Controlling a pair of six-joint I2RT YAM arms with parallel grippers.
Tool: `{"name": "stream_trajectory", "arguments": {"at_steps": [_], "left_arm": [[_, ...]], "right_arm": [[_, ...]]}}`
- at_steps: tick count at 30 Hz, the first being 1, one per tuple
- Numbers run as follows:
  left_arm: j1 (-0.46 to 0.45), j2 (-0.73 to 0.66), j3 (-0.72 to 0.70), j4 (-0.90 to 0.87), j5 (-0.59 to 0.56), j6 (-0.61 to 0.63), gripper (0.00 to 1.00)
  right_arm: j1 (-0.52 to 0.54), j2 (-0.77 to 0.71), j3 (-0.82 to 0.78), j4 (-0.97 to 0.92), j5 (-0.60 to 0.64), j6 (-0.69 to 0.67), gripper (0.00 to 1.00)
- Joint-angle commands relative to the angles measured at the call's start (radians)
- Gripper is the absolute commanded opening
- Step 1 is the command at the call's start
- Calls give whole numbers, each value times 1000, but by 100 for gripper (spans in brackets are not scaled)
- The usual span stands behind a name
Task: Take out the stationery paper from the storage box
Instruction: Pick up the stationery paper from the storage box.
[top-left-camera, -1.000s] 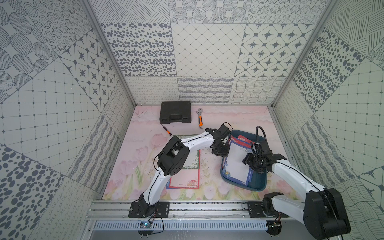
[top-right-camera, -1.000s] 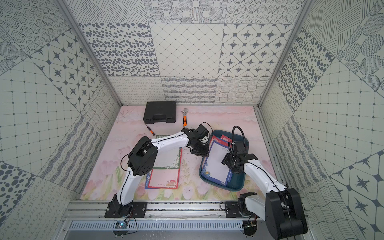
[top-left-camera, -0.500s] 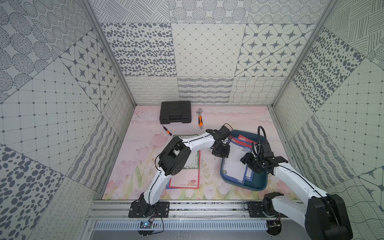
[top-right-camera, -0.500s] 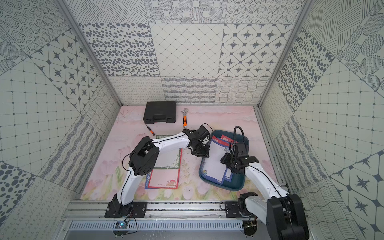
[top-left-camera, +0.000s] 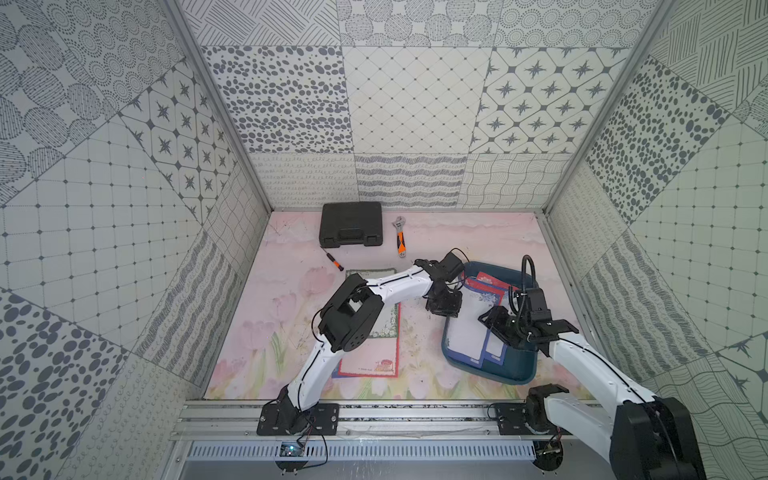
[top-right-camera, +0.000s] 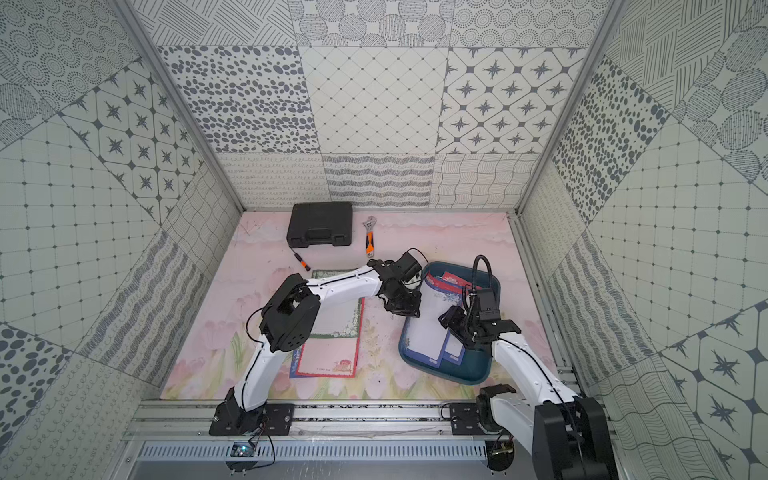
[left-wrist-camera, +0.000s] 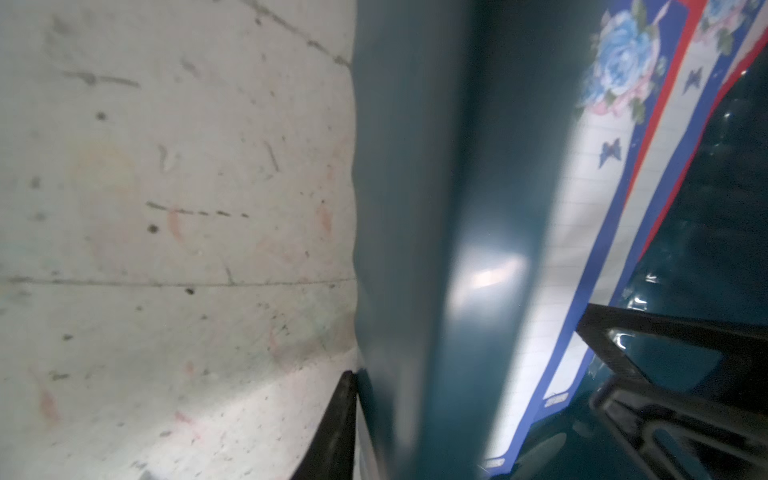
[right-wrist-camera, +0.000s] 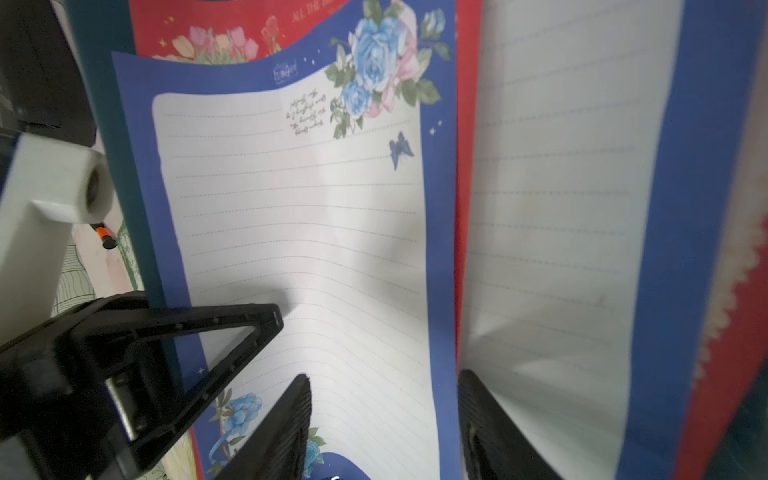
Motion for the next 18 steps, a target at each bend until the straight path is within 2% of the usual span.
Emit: {"name": "stream_trajectory", "arguments": {"at_steps": [1, 4, 7, 10, 18], "left_arm": [[-12, 11, 19, -19, 26, -7, 20], [-12, 11, 22, -24, 24, -6, 20], [-15, 9, 23, -24, 22, -6, 20], [-17, 8, 23, -24, 20, -6, 20], [-19, 6, 23, -27, 17, -6, 20]], "right_arm": [[-5, -42, -15, 62, -28, 19, 56], [-6, -66, -18, 50, -18, 24, 56], [-7, -69, -17, 11, 22, 21, 66], [-9, -53, -6, -30, 62, 9, 70], [-14, -25, 12, -57, 75, 3, 70]]}}
